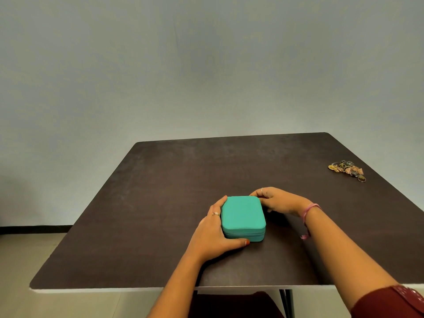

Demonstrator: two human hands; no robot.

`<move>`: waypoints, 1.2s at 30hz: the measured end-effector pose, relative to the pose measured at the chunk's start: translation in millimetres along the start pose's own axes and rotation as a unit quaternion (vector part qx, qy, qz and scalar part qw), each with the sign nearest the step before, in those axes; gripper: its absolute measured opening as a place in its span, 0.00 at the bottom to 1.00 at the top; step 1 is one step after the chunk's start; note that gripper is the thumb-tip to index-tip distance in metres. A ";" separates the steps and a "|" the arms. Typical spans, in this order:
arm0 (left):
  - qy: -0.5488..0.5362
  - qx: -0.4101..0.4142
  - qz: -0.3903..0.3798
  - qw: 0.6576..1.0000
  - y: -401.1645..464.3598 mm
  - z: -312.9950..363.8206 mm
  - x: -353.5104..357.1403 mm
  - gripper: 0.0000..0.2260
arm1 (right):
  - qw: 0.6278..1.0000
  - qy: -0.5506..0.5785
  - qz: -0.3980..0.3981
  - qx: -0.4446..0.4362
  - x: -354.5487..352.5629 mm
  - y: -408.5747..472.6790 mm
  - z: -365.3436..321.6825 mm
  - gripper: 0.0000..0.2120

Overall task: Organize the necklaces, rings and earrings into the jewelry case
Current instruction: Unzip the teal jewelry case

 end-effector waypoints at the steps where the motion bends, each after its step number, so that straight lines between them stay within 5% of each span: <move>1: -0.001 0.000 0.000 1.000 -0.3 0.2 -0.2 0.50 | 1.000 -0.003 -0.001 0.000 -0.6 0.3 0.0 0.13; 6: -0.003 -0.003 -0.003 1.000 -0.7 -0.5 0.4 0.50 | 0.999 -0.035 0.010 -0.001 -7.2 -5.0 -4.2 0.13; 13: 0.004 -0.008 -0.002 1.000 -0.4 -0.3 0.9 0.50 | 0.979 -0.131 0.154 0.022 -11.7 -30.8 1.5 0.12; 22: 0.010 -0.007 0.007 1.000 -0.4 0.8 0.3 0.50 | 0.978 -0.092 0.188 0.011 37.9 -110.8 10.8 0.09; 29: 0.011 -0.015 0.022 1.000 -5.5 2.5 0.0 0.52 | 0.889 -0.215 0.402 -0.038 74.4 -128.6 -25.2 0.05; 36: 0.056 -0.008 0.051 0.997 -22.2 7.9 3.2 0.47 | 0.905 -0.157 0.390 -0.073 90.2 -126.0 -39.0 0.07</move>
Point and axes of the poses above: each hand's wrist, its own y-axis towards the middle knuckle, its own x-axis out of the palm, z = x × y, the point moved 8 cm from there along y, towards the middle knuckle, and after that the axes turned 8 degrees about x, right-handed, at the moved point
